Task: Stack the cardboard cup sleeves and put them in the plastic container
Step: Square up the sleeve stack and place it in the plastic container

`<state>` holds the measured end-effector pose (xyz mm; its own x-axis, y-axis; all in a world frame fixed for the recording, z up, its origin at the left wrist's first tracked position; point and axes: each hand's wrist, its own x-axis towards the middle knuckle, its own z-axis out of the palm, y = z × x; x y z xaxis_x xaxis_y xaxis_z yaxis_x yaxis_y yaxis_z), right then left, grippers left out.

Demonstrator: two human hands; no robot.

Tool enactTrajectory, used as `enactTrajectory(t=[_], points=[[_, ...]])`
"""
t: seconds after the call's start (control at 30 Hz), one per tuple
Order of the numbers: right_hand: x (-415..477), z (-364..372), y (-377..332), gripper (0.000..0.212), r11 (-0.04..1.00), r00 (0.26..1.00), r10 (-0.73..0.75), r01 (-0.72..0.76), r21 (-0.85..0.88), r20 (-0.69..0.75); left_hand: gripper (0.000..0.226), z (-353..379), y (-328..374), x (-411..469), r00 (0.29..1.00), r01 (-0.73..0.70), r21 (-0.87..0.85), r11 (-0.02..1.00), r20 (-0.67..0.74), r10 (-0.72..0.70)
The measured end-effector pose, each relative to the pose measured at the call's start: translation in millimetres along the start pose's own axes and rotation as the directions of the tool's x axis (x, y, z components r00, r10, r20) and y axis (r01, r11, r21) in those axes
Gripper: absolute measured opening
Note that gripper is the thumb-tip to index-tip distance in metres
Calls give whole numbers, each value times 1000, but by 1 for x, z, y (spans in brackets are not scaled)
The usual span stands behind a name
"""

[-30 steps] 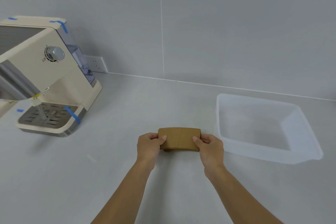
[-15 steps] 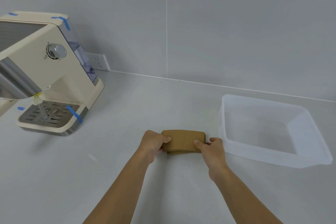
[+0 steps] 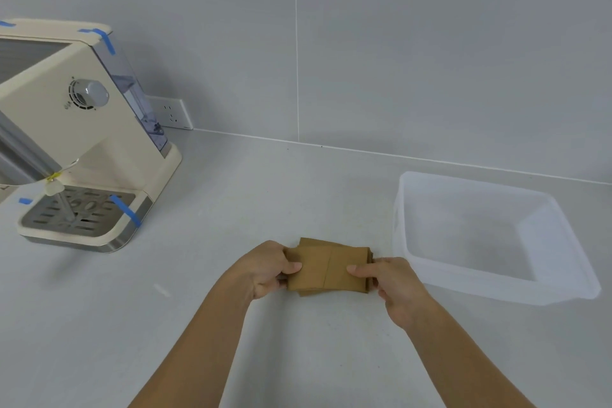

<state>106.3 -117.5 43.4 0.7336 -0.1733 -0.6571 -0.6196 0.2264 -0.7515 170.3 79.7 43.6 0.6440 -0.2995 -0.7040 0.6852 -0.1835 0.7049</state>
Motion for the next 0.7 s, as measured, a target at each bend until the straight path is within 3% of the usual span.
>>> enactTrajectory(t=[0.13,0.37,0.5,0.7], points=[[-8,1,6,28,991,990,-134,134,-1,48,38,-6,-12,-10,980,-195,63,979,-15,197],[-13,7,23,45,937,938,-344,346,-49,37,43,-11,-29,-28,844,-508,189,841,-88,529],[-9,8,38,48,921,923,-380,383,-73,53,47,-13,-44,-30,801,-555,234,798,-105,589],[-7,18,55,67,905,901,-419,424,-25,114,63,-2,-68,-23,830,-550,136,824,-24,558]])
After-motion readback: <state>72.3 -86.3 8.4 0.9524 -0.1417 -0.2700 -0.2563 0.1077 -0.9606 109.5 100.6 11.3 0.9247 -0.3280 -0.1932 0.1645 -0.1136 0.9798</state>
